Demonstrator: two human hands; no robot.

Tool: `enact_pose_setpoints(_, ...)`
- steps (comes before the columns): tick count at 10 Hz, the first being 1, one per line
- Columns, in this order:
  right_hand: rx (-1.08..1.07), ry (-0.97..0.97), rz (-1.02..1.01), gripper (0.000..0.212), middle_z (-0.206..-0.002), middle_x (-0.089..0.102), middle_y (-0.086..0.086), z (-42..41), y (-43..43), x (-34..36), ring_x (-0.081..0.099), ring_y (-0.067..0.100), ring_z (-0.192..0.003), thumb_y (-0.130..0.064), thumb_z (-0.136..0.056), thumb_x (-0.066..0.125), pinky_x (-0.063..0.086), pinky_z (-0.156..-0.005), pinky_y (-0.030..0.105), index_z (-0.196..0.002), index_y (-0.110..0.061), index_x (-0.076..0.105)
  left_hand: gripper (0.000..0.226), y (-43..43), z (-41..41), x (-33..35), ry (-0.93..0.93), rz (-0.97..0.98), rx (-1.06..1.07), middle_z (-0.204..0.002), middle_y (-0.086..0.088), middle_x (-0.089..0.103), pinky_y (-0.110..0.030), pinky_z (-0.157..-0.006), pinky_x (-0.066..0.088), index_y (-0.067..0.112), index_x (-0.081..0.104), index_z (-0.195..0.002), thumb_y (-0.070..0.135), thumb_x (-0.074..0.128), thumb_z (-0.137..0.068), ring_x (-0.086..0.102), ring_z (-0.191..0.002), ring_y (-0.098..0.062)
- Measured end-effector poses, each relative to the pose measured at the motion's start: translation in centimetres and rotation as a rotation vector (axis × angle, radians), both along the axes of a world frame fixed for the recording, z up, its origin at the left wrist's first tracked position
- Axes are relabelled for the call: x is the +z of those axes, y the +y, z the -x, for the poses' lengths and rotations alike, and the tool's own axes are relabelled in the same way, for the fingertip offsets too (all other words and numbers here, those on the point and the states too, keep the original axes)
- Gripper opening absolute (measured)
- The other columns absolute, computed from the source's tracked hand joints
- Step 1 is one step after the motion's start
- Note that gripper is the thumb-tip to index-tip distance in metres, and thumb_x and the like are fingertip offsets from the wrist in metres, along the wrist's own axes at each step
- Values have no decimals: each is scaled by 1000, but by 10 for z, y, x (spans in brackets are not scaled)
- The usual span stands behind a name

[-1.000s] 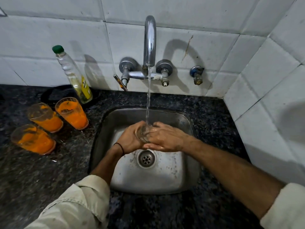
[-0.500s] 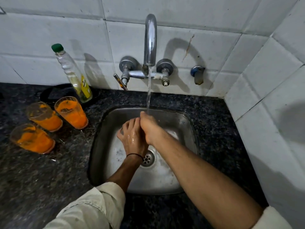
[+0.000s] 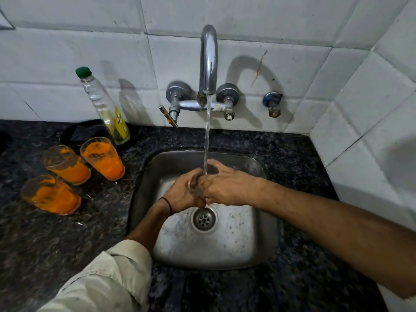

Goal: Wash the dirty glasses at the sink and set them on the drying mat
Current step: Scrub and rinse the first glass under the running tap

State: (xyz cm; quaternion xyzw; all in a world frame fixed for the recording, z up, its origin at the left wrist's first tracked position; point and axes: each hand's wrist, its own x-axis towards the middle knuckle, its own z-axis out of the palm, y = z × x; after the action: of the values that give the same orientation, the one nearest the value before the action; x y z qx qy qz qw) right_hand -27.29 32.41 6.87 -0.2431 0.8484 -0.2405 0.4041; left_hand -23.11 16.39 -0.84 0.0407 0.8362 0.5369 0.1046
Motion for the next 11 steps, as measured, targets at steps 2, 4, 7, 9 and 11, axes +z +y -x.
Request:
enact_pose_setpoints(2, -687, -449, 246, 18, -96, 62, 17, -5, -50, -19, 55, 20, -75, 1, -86, 46, 38, -54, 27, -94, -2, 60, 30, 28, -4, -9, 183, 40, 329, -101, 8, 60, -29, -81, 51, 27, 58, -105, 30, 70, -78, 61, -97, -12)
enact_pose_setpoints(4, -1072, -576, 545, 41, -102, 72, 3, -2, -49, -33, 66, 19, -97, -54, -93, 56, 51, -76, 35, -104, -18, 73, 53, 34, 2, 20, 148, 844, 270, -120, 4, 56, -47, -93, 38, 27, 49, -131, 30, 67, -81, 48, -114, -25)
enact_pose_setpoints(7, -1493, -865, 731, 31, -85, 71, 22, -33, -60, -90, 67, 32, -73, -20, -94, 44, 54, -60, 34, -91, -1, 68, 52, 18, 21, 77, -233, 1111, -73, -115, -4, 63, -39, -88, 48, 24, 61, -116, 51, 75, -74, 63, -106, -28)
enact_pose_setpoints(9, -1553, -782, 768, 23, -77, 69, 13, -39, -74, -102, 63, 20, -71, -21, -99, 46, 50, -58, 31, -90, -5, 60, 44, 17, 6, 60, -198, 1086, -51, -119, -6, 62, -40, -87, 49, 22, 61, -120, 38, 74, -81, 61, -109, -28)
enact_pose_setpoints(11, -1040, -34, 279, 26, -64, 69, 0, -21, -56, -71, 63, 14, -53, -31, -91, 62, 51, -53, 25, -80, -11, 73, 64, -6, -9, 29, -336, 568, -36, -111, 1, 63, -36, -68, 60, 23, 57, -117, 41, 87, -63, 66, -91, -18)
